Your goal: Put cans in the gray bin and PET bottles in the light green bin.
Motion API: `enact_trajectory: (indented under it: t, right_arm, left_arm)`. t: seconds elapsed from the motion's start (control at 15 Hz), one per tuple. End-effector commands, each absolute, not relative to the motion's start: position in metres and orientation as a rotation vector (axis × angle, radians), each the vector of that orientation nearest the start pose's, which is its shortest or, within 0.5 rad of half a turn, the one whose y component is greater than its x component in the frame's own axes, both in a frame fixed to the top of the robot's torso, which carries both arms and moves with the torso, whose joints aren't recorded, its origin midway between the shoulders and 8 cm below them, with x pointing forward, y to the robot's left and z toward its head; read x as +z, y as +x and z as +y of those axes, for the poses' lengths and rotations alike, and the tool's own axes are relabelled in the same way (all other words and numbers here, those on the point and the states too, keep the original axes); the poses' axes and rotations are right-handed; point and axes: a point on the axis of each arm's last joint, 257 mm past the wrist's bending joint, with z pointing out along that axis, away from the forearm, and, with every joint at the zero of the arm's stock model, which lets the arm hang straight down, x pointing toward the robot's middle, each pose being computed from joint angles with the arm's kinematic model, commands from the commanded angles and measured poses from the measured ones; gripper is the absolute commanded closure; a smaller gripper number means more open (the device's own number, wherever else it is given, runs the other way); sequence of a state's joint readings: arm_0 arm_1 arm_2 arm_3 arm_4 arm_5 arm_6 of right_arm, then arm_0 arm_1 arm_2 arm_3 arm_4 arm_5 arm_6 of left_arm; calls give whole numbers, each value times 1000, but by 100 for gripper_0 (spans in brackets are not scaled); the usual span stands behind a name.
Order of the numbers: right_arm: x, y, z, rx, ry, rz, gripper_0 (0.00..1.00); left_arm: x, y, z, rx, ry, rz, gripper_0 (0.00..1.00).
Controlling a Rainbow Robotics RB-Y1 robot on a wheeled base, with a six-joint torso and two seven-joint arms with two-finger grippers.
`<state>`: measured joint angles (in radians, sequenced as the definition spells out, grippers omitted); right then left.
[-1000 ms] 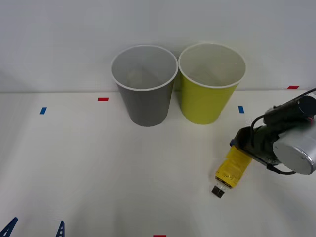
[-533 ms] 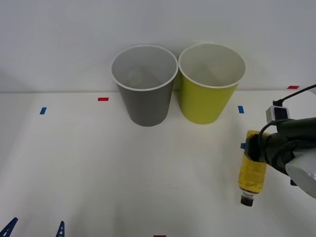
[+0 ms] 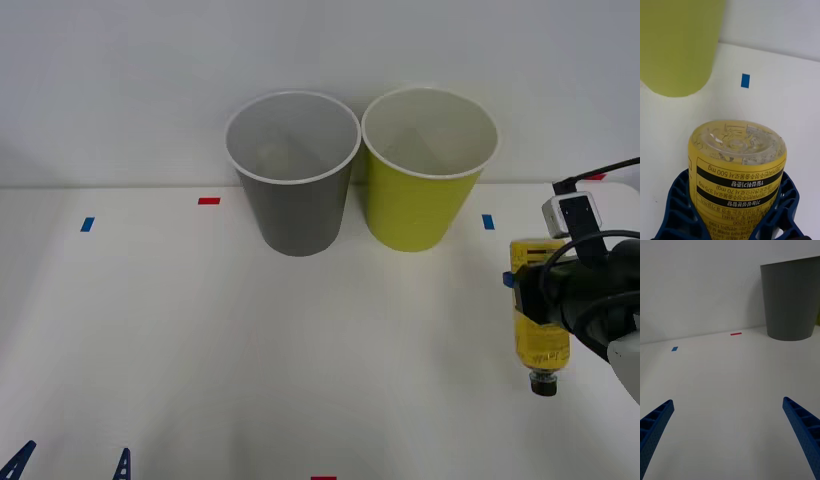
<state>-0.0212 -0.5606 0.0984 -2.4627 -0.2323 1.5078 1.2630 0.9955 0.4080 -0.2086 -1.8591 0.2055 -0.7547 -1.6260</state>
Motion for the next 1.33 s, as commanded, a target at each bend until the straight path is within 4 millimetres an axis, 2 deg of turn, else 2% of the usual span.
enact_trajectory:
  t: [0.07, 0.2, 0.4, 0.73, 1.13, 1.33]
  right_arm:
    - [-133, 426, -244, -81, -203, 2117, 100]
    - [-110, 436, -230, -22, -193, 2019, 100]
    - [-85, 437, -216, 26, -190, 1935, 100]
    - [-60, 431, -206, 66, -156, 1868, 100]
    - [-99, 417, -225, 33, -34, 2035, 100]
    - [-99, 416, -229, 44, 27, 2064, 100]
  left_arm:
    - [-272, 211, 295, 64, 102, 1554, 0]
    - [-272, 211, 295, 64, 102, 1554, 0]
    - [-272, 211, 295, 64, 102, 1554, 0]
    - [-272, 211, 295, 64, 102, 1554, 0]
    - [-272, 211, 295, 64, 102, 1554, 0]
    - [-272, 211, 295, 64, 102, 1554, 0]
